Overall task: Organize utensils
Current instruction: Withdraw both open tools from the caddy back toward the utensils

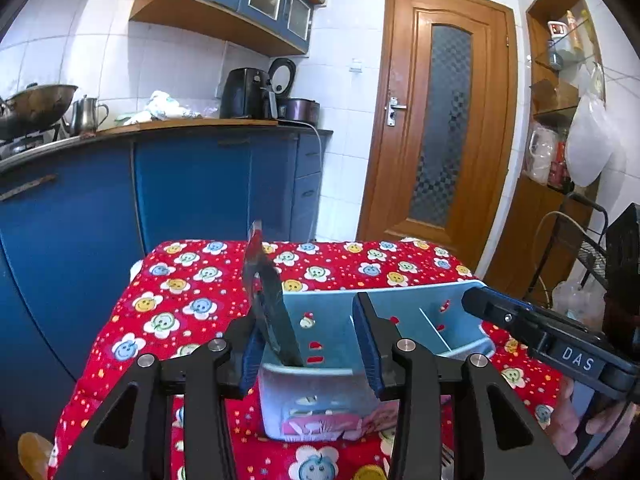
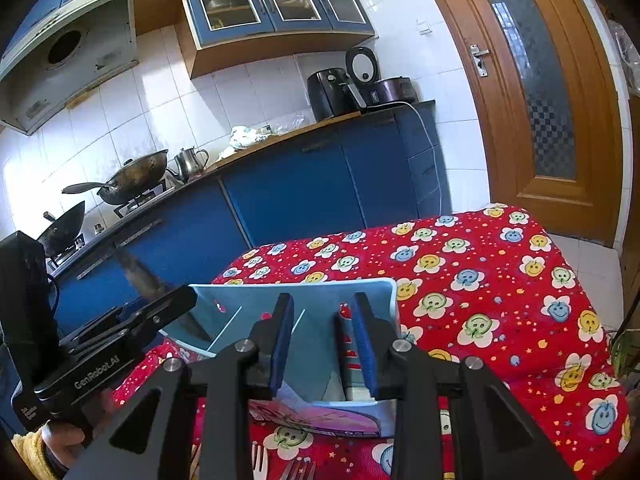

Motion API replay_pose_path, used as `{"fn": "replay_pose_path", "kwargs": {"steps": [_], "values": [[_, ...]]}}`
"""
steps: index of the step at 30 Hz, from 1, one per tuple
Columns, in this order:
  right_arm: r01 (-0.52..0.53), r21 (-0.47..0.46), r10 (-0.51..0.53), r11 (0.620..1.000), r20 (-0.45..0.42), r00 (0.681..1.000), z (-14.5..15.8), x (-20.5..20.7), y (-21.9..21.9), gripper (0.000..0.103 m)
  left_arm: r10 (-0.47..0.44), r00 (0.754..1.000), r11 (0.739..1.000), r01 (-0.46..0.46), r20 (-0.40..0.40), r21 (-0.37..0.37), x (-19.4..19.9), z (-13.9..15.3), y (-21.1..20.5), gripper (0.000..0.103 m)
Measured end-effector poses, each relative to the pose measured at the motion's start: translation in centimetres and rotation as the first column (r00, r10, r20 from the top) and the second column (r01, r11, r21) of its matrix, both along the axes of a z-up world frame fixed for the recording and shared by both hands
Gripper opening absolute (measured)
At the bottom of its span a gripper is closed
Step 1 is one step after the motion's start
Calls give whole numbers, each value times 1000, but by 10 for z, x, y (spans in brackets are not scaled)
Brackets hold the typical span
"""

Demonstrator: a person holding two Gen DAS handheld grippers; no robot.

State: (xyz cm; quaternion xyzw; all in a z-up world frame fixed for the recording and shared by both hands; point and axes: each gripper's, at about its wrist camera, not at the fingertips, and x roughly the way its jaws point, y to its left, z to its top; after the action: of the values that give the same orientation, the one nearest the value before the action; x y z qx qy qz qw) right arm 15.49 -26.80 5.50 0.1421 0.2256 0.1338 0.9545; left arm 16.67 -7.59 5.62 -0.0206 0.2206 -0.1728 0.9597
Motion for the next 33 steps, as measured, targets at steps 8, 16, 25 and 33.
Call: {"fn": "replay_pose_path", "kwargs": {"steps": [8,16,25,33], "values": [[13,-27,-12,1000,12,1000,14,-20,-4,36,-29,999,999,28,-35,-17,-20,12,11,44],[28,-42,-30,999,-46,999,17,-43,-7,39,-39,996,999,38,-84,-19,-42,20,25,44],[14,-65,-25,998,-166,986,8,-69,-2,39,-30,981,998,39,-192,46,-66,14,36,44],[-30,-134,-4,990,-249,968,-1,-86,14,39,-27,942,995,56,-335,77,-77,-9,46,44]]}}
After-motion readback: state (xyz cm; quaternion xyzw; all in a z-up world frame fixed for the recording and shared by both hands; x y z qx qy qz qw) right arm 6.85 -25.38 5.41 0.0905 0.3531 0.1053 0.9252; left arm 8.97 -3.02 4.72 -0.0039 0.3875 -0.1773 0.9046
